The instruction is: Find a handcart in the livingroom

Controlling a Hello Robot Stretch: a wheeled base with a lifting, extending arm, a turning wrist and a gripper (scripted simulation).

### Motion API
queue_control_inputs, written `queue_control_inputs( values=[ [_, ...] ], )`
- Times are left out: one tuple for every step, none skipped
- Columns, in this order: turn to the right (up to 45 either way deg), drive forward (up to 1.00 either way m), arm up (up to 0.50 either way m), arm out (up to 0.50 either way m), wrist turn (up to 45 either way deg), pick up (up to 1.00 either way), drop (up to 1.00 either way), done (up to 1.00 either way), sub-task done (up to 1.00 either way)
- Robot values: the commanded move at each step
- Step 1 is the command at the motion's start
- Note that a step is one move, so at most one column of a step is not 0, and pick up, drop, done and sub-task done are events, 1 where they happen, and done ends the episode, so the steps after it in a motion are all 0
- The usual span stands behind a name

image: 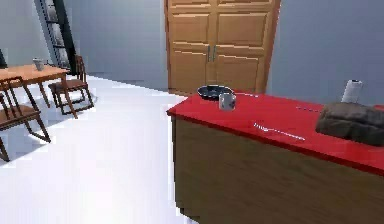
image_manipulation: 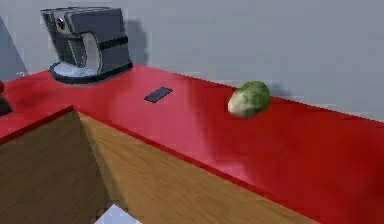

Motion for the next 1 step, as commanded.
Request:
queue_control_inputs(
  values=[
    [0.0,0.25,0.0,0.0,0.0,0.0,0.0,0.0,0.0]
  ],
)
